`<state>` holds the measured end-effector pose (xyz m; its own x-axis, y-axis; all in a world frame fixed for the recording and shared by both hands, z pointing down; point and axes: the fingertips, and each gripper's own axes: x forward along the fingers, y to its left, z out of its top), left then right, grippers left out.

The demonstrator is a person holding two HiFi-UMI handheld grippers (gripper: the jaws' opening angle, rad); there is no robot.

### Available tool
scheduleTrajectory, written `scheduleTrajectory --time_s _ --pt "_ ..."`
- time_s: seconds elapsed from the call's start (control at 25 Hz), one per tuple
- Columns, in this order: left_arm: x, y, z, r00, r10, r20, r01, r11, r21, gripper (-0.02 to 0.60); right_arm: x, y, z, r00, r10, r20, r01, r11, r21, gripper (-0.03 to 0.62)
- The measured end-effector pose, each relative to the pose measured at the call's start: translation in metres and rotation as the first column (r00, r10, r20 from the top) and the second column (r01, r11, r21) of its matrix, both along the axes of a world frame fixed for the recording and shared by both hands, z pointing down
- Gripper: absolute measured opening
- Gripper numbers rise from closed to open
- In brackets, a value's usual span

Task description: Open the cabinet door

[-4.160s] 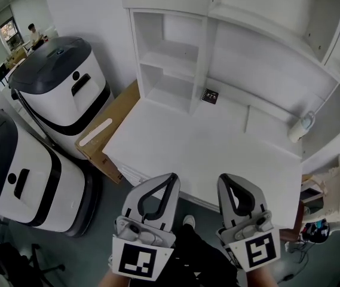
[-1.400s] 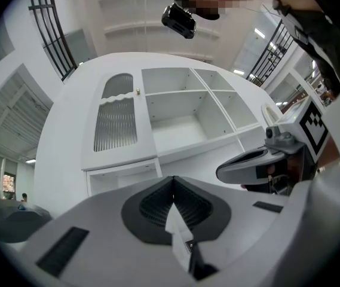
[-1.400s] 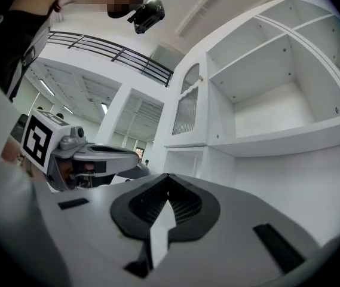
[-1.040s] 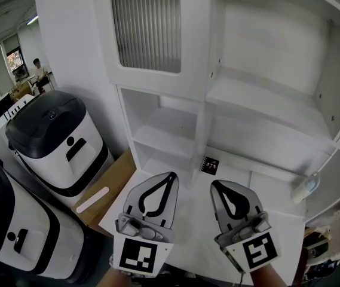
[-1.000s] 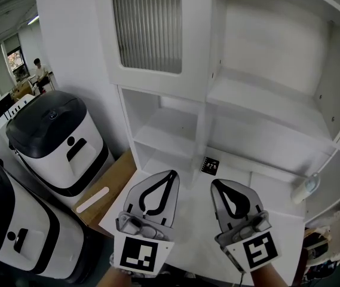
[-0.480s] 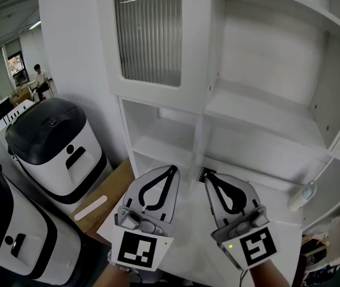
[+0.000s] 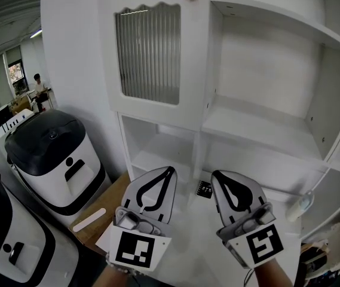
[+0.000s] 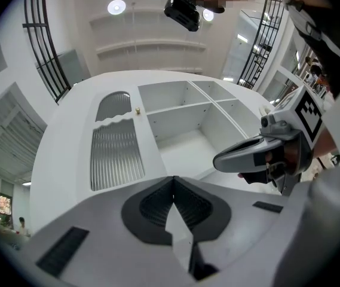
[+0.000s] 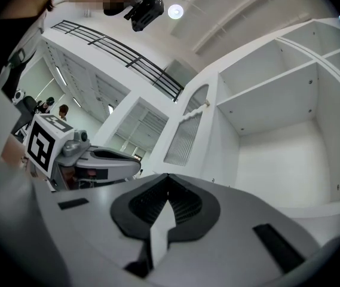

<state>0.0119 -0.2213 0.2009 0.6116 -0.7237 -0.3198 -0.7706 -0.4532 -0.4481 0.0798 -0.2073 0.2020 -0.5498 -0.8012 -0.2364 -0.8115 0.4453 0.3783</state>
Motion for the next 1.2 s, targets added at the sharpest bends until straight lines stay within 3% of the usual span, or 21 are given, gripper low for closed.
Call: scheduleTrajectory --time_s 0.44,1.2 --pt "0.008 -0.015 -0.030 1.000 0.021 0.001 -0.021 0.998 0.053 -0.003 -0.006 -0.008 -0.030 1.000 -0.018 -0.020 0.020 0.997 0.069 0.002" --pt "0.005 -0.044 -0.089 0.997 0.040 -0.067 -0.033 0.995 0.099 -0.003 0.002 -0.019 -0.066 1.000 -0.004 -0.025 0.006 0.994 0.105 0.002"
